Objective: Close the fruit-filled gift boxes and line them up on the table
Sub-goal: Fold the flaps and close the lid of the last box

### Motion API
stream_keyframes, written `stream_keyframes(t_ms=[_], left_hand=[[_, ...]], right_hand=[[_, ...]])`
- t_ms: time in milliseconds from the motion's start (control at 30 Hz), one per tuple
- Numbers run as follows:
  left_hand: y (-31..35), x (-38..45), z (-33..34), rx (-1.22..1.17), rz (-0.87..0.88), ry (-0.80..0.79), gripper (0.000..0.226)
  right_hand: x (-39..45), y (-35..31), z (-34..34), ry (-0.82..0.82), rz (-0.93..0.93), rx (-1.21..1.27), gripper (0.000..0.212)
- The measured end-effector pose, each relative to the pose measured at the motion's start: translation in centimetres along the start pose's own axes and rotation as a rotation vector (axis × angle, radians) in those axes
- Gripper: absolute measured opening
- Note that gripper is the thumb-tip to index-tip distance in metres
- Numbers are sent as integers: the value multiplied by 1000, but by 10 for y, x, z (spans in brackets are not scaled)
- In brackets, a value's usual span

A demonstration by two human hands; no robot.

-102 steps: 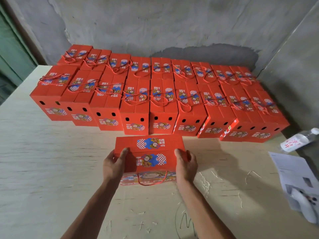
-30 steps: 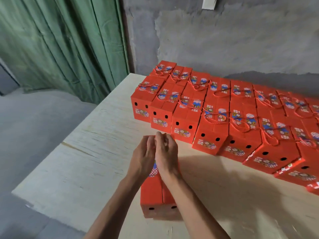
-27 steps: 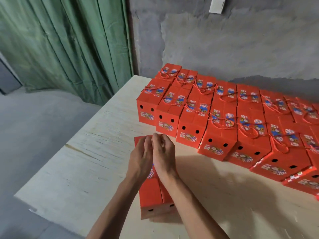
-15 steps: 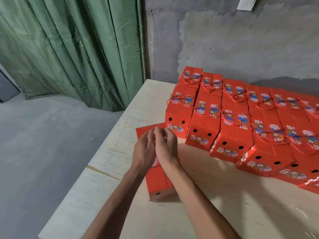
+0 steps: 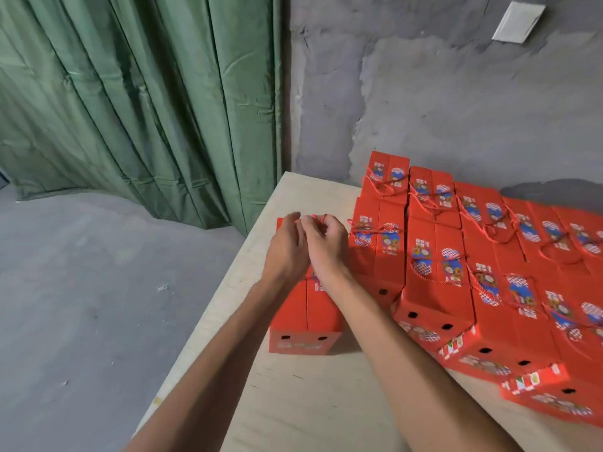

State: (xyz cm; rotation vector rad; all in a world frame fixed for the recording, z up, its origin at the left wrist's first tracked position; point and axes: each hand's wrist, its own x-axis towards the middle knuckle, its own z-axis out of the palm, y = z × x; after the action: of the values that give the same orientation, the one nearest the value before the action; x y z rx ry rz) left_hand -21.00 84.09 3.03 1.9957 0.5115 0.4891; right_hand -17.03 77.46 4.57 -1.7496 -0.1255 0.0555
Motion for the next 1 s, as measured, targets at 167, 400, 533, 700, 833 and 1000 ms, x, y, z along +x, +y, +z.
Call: stream_keyframes(t_ms=[167,400,533,700,833,1000], left_hand=[[-8,53,17,32,104,-18,27],[-22,114,50,14,136,-14,30],[-32,125,65,1,117,-41,28],[-21,116,64,-3,106,-38,41],[3,103,47,51,126,-40,38],[28,64,21,124,146,-89,31]], right_hand=[[56,8,14,36,5,-14,13],[118,20,21,72,0,6,18],[137,35,22,53,-20,-98,20],[137,32,17,85,25,-189,23],[121,13,-1,49,129,-283,44],[67,-6,-46,68,103,-434,36]])
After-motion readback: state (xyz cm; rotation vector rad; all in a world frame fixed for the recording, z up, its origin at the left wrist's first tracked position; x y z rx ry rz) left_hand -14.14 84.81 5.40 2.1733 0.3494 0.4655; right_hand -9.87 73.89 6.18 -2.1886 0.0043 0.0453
